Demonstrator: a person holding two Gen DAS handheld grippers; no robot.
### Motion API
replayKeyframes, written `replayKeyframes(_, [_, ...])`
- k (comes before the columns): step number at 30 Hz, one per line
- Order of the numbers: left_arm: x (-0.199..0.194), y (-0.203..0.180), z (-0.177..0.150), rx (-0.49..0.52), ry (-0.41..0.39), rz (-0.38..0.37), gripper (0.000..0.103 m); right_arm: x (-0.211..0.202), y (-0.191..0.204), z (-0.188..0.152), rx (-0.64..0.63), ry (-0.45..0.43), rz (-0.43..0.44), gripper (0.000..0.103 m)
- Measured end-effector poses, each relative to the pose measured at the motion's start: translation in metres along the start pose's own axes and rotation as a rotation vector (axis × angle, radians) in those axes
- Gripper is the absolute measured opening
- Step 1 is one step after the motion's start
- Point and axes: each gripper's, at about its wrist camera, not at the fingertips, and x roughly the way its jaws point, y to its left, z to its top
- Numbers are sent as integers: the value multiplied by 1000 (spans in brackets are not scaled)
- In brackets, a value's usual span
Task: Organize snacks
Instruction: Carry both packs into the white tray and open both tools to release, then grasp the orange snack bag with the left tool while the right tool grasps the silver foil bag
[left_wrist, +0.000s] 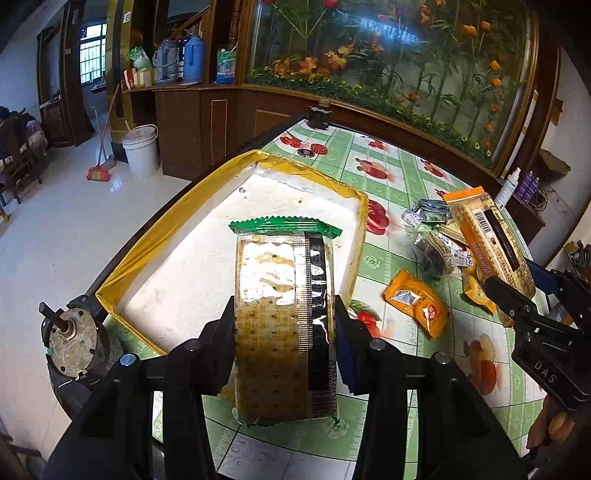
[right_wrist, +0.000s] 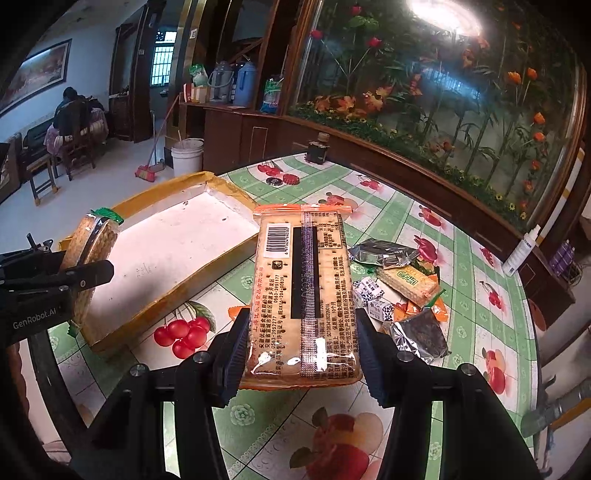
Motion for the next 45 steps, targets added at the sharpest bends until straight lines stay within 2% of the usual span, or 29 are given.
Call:
replayKeyframes(3, [4,6,0,-9,-1,16,44,4,4,3,2,5,15,55])
replayKeyframes(5, [9,12,2,-22,13,30,44,12,2,9,53,25,118,55])
replayKeyframes(7, [16,19,5,-36,24,46,44,28,1,19,130,58,282,55])
replayKeyframes(9, [24,28,10,-48,39,76,44,45,11,30,151,81,369,55])
replayKeyframes(15, [50,42,24,-63,84,104,44,100,57,64,159,135,484,54])
replayKeyframes(21, [79,46,19,-76,151,132,44,157,83,69,172,231,500,54])
replayKeyframes(23, [85,50,16,-88,176,134,44,162,86,70,162,219,487,55])
replayKeyframes(24, [85,49,15,-82,168,140,46,163,86,71,162,221,489,55])
replayKeyframes(26, [82,46,15,-68,166,161,57,163,85,72,167,217,502,56])
replayKeyframes(27, [78,44,15,-64,152,176,63,163,83,72,175,216,502,57])
replayKeyframes(28, [71,42,15,-62,129,190,63,162,80,72,185,216,503,60])
replayKeyframes(31, [47,40,16,-72,45,202,65,152,68,71,227,197,518,61])
replayKeyframes(34, [17,36,17,-87,-39,201,75,125,47,65,268,136,522,62])
replayKeyframes(37, [-8,27,16,-65,-111,213,75,100,28,59,297,77,503,65])
replayKeyframes(40, [-26,15,18,-36,-155,226,82,74,8,48,315,31,465,67])
replayKeyframes(45, [-43,-5,18,0,-190,216,82,48,-19,25,356,6,427,67])
